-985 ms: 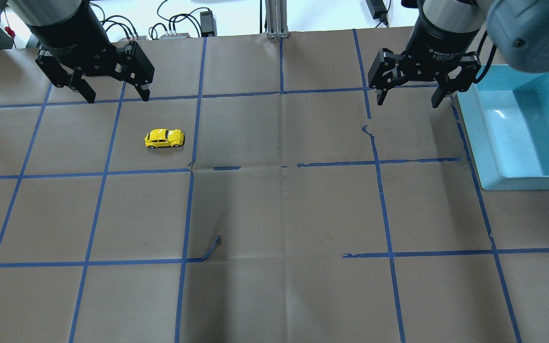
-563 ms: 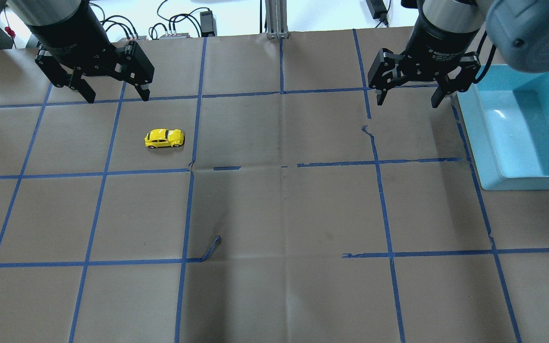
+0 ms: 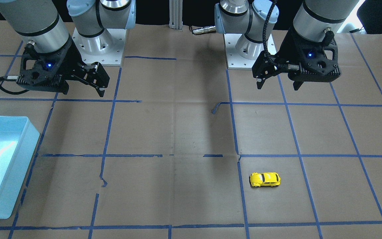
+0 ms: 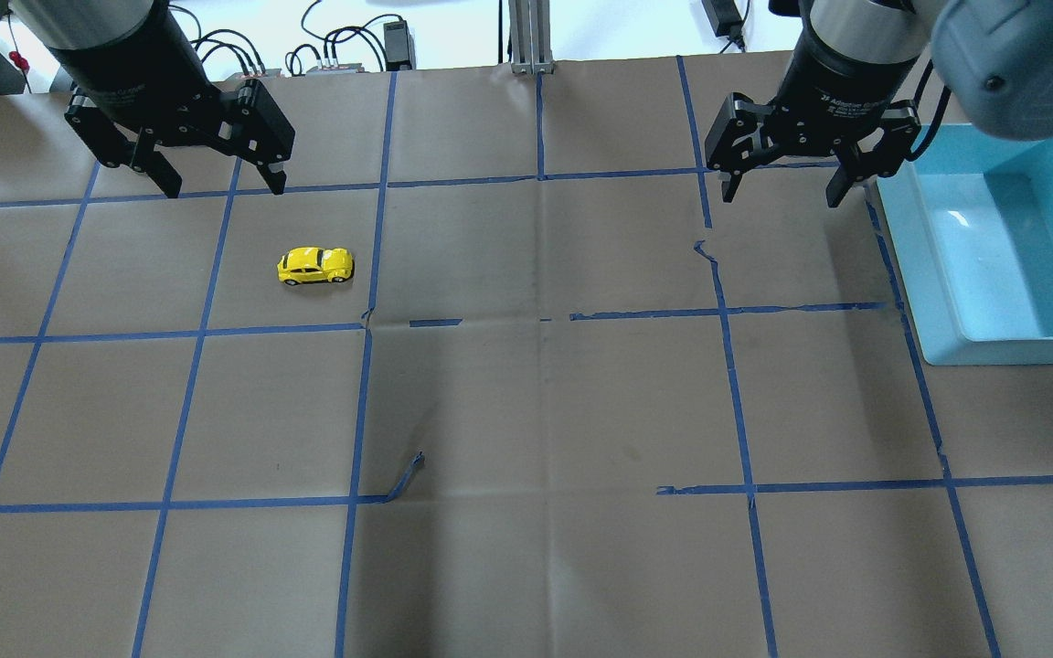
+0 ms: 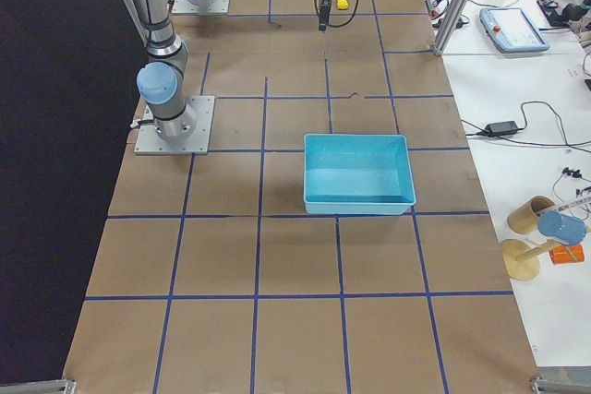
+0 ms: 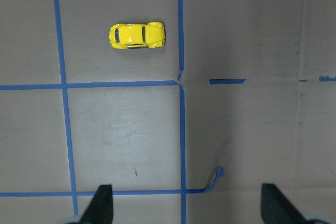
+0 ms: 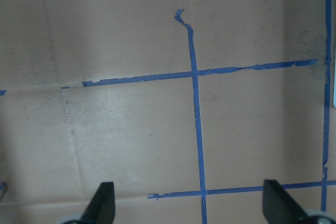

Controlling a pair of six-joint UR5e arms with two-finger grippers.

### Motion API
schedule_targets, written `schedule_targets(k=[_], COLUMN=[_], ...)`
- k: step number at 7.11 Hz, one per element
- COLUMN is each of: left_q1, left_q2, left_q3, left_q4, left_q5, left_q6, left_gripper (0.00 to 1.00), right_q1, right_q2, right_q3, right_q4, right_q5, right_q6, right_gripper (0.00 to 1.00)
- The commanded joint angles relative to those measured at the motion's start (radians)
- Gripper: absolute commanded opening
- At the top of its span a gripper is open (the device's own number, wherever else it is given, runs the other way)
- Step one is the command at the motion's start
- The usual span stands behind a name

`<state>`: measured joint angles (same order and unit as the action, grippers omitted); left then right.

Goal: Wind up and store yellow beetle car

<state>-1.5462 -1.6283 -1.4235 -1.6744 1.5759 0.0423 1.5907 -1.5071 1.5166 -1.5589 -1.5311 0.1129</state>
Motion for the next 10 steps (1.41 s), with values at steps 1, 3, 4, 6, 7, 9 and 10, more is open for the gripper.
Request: schedule_targets(k=[1,3,4,6,7,9,10], left_q1=[0.000,0.001,0.008,0.044,0.084,0.109,0.109], left_q2=[0.001,-0.001,-0.002,-0.013,-0.015,-0.044,-0.100], left_q3=[0.000,0.000,-0.002,-0.081,-0.162,-0.335,-0.375], left_q4=[0.001,0.002,0.008,0.089,0.190,0.432,0.543], left_q5=[0.000,0.004,0.004,0.004,0.004,0.006,0.006], left_q6=[0.001,0.063,0.259,0.635,0.785,1.067,1.205], left_gripper=[0.99,0.99,0.99,0.98,0.98,0.96,0.95], right_q1=[0.000,0.002,0.002,0.003,0.005,0.009,0.027], right_q2=[-0.002,0.007,0.004,0.001,0.001,0.008,0.018], right_q3=[-0.001,-0.001,-0.001,-0.003,-0.003,-0.004,-0.006], right_q4=[-0.003,-0.004,-0.006,-0.003,-0.009,-0.016,-0.024], right_q5=[0.000,-0.009,-0.001,0.002,0.002,0.000,-0.001], right_q6=[-0.002,-0.004,-0.002,-0.004,-0.015,-0.042,-0.042], right_gripper=[1.00,1.00,1.00,1.00,1.00,1.00,1.00])
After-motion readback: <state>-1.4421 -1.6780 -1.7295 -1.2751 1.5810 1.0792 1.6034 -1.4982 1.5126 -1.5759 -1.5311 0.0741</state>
